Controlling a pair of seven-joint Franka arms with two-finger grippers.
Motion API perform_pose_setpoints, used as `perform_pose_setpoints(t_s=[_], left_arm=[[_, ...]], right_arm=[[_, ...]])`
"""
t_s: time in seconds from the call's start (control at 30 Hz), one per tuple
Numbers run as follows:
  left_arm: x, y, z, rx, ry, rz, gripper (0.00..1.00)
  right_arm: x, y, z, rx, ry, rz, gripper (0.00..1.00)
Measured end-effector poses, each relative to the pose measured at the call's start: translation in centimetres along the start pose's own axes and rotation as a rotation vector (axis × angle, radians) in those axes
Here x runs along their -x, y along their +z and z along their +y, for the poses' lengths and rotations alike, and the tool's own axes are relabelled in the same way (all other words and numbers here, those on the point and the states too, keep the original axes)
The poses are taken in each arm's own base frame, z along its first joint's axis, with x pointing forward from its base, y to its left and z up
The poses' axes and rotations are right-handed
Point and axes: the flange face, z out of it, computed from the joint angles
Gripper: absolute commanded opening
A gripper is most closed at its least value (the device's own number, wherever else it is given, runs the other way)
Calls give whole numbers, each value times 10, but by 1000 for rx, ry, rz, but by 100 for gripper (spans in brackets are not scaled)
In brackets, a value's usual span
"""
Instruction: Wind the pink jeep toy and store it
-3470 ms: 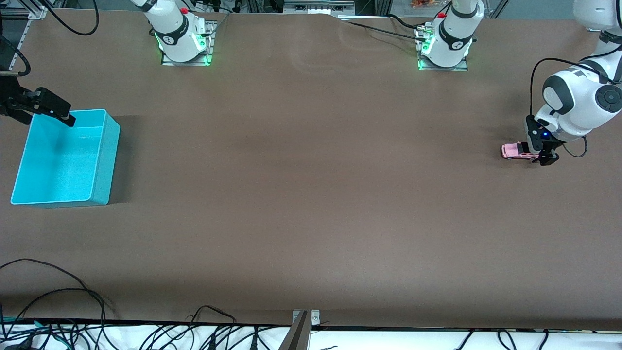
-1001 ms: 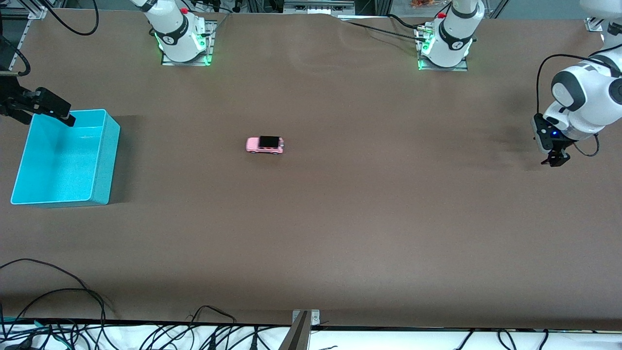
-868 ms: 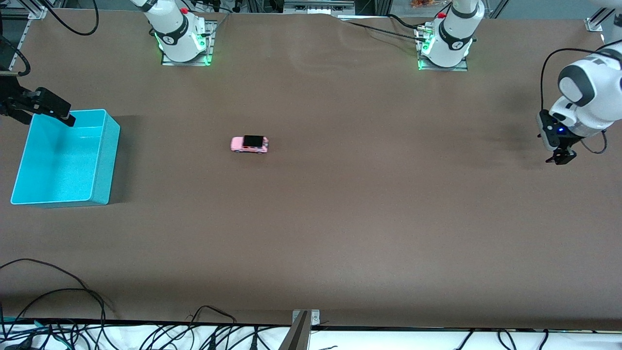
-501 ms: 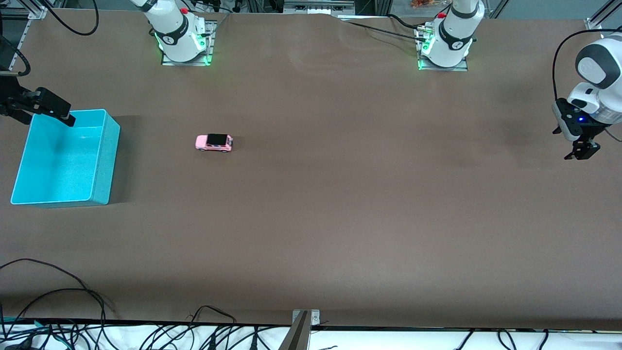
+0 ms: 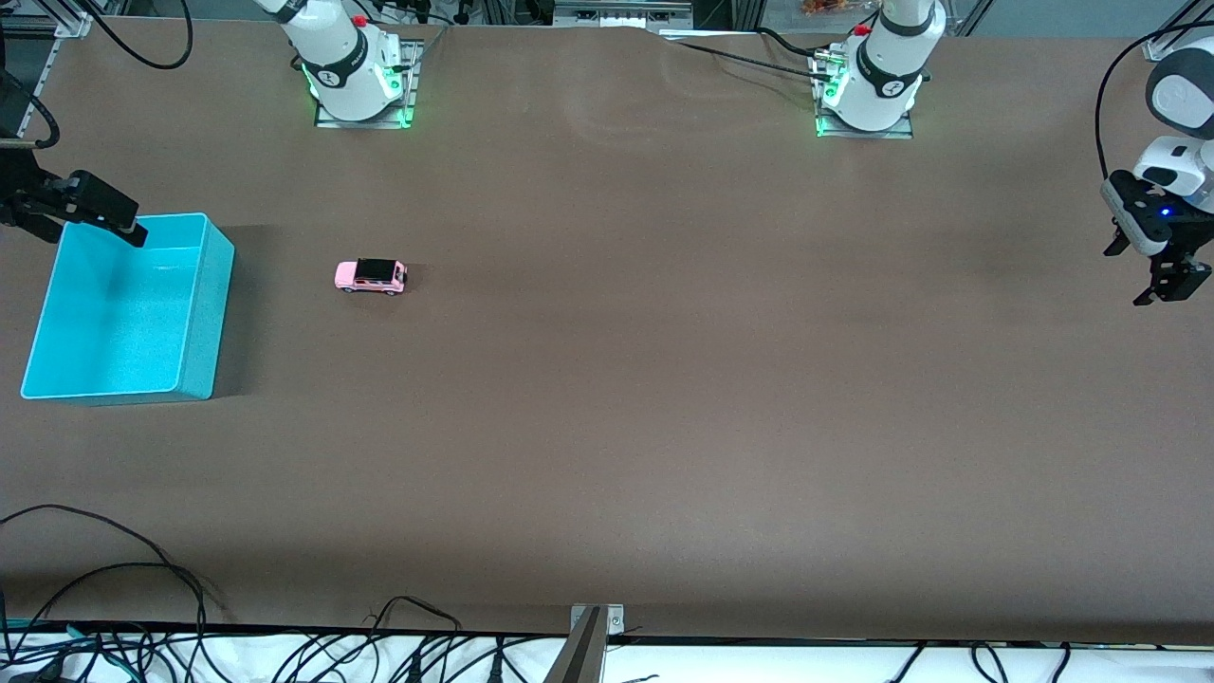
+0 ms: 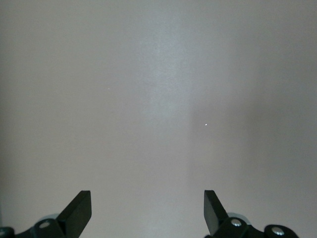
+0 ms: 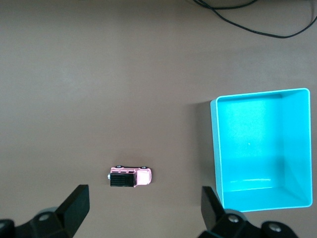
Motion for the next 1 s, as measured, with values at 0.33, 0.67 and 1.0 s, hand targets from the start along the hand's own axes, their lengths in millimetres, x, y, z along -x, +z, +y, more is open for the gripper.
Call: perform_pose_setpoints(t_s=[0.33, 0.67, 1.0], left_arm=[[-2, -17, 0, -13, 2, 9, 100], [-25, -65, -32, -31, 17, 21, 100], [-23, -109, -54, 26, -127, 37, 100]], right_arm=[[0, 0, 0, 0, 0, -1, 100], [0, 0, -2, 0, -4, -2, 100], [-4, 8, -6, 0, -11, -9, 100]])
